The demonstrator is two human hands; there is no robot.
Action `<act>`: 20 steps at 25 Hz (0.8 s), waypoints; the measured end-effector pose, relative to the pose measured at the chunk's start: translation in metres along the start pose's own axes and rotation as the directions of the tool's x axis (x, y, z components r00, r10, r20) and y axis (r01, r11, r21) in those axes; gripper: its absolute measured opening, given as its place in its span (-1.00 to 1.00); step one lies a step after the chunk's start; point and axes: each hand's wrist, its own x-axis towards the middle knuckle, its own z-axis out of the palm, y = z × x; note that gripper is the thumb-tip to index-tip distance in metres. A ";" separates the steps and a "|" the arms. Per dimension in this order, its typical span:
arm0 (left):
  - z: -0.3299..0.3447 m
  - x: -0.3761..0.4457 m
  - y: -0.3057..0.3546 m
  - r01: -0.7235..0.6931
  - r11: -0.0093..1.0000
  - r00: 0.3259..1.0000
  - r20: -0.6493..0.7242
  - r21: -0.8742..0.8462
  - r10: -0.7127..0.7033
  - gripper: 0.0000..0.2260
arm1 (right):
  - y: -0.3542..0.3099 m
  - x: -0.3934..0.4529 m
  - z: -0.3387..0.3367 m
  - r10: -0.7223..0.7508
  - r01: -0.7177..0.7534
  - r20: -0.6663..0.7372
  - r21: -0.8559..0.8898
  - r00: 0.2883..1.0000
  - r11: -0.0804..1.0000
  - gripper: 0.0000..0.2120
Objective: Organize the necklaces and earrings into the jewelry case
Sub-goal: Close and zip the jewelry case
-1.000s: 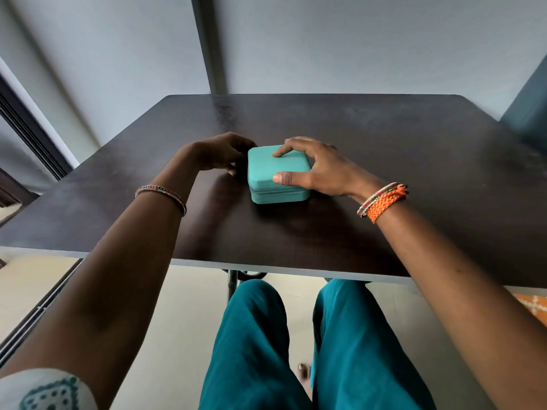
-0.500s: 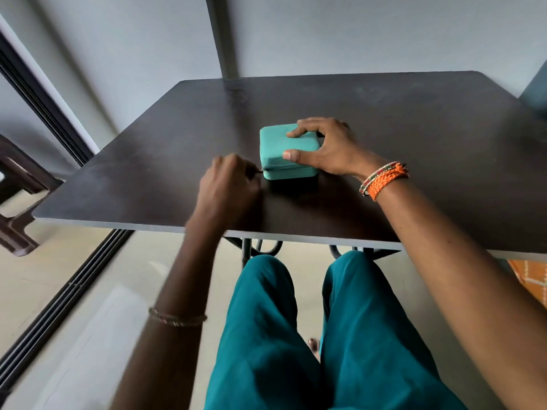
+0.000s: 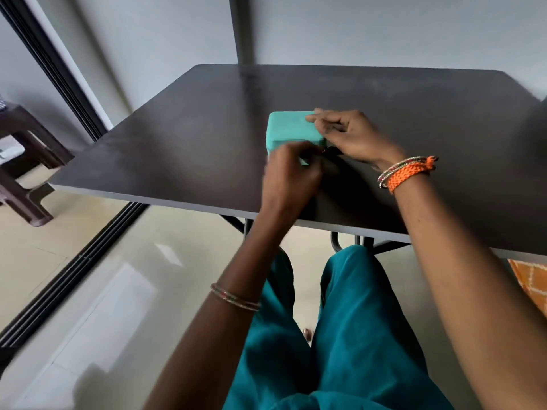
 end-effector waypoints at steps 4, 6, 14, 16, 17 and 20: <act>-0.036 0.034 -0.015 -0.029 0.997 0.942 -0.336 -0.069 0.004 -0.76 | 0.009 -0.023 0.004 0.189 -0.191 -0.177 0.005 0.966 0.982 -0.76; -0.035 0.059 -0.031 0.095 0.992 0.985 -0.136 -0.080 -0.105 -0.61 | 0.005 -0.029 0.011 0.254 -0.272 -0.189 -0.074 0.949 0.960 -0.66; -0.011 0.060 -0.051 0.243 0.964 0.970 0.056 -0.106 -0.238 -0.49 | -0.014 -0.039 0.009 0.162 -0.236 -0.267 -0.273 0.950 0.933 -0.91; -0.011 0.062 -0.054 0.243 0.962 0.970 0.050 -0.125 -0.239 -0.48 | -0.011 -0.028 0.001 0.088 -0.192 -0.267 -0.394 0.960 0.899 -0.93; -0.011 0.061 -0.054 0.237 0.962 0.971 0.051 -0.132 -0.233 -0.48 | -0.008 -0.020 -0.002 0.037 -0.158 -0.269 -0.444 0.962 0.882 -0.92; -0.009 0.061 -0.056 0.223 0.966 0.975 0.030 -0.133 -0.221 -0.43 | 0.011 0.015 -0.004 -0.043 -0.133 -0.307 -0.529 0.951 0.838 -0.89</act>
